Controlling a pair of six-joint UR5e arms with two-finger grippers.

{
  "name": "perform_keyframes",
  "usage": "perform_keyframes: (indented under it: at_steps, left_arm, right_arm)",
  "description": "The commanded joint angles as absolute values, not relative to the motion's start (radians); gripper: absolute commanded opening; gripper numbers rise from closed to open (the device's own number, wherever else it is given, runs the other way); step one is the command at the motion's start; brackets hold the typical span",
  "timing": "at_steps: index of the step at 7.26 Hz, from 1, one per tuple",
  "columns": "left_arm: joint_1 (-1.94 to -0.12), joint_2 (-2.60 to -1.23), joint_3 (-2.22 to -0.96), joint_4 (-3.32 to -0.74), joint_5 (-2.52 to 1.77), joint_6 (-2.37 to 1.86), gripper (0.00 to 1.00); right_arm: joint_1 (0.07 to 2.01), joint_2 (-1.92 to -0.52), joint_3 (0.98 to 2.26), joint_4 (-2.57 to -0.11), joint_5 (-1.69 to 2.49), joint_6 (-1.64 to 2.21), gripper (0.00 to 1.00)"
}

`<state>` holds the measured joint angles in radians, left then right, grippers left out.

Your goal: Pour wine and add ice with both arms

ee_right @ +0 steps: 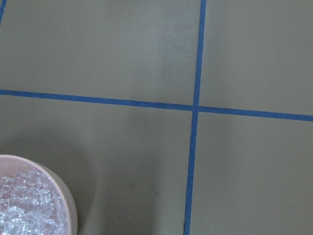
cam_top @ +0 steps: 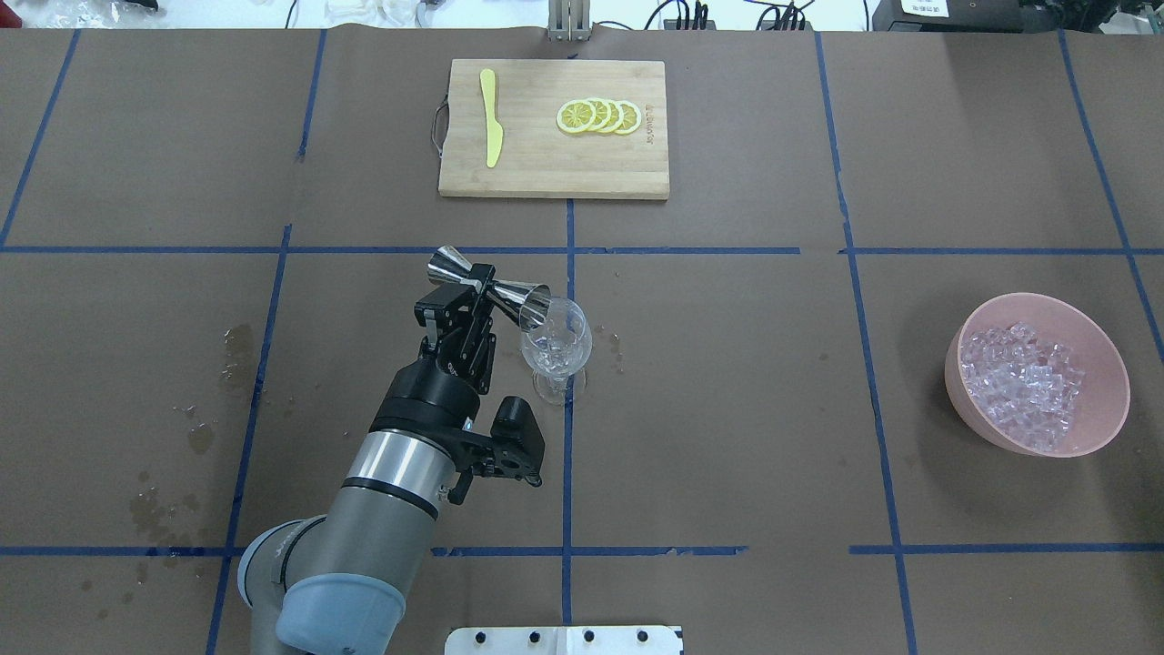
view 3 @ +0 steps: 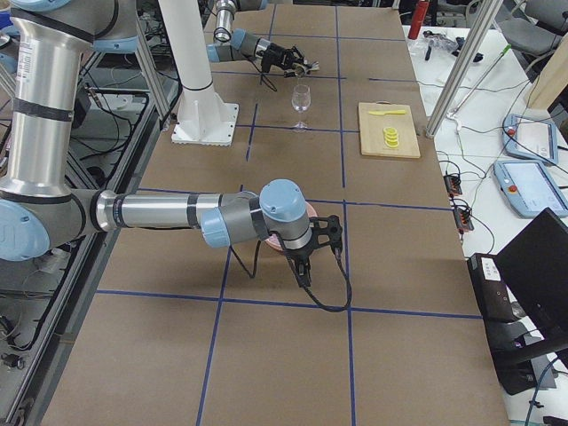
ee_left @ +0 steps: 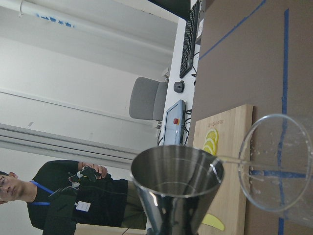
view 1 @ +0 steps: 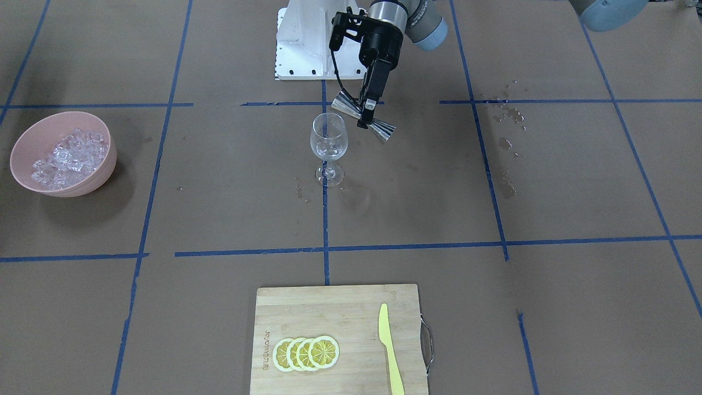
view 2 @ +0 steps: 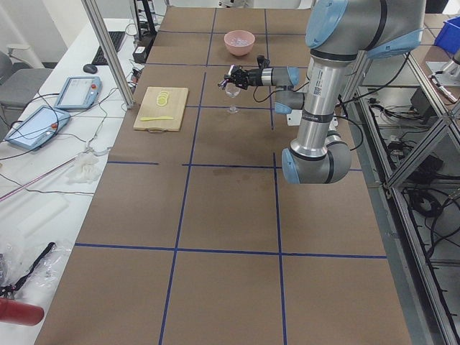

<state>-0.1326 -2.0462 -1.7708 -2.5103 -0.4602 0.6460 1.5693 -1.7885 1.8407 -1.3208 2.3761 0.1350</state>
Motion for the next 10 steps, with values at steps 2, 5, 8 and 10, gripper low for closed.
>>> perform_keyframes:
  at_steps: [2,5,8,10]
  left_arm:
    - [-0.138,-2.046,-1.767,-2.511,-0.459,0.737,0.00]
    - [-0.133,-2.048,-1.764,-2.510,-0.440,0.847,0.00]
    - [-0.132,-2.049,-1.761,-2.511,-0.416,0.917,0.00]
    - [-0.132,-2.049,-1.763,-2.542,-0.416,0.917,0.00]
  right_arm:
    - [1.569,-1.792,1.841,-1.321,2.376,0.133,1.00]
    - [1.569,-1.795,1.841,-1.321,2.376,0.133,1.00]
    - [1.569,-1.802,1.844,-1.321,2.376,0.133,1.00]
    - [1.569,-1.802,1.842,-1.321,2.376,0.133,1.00]
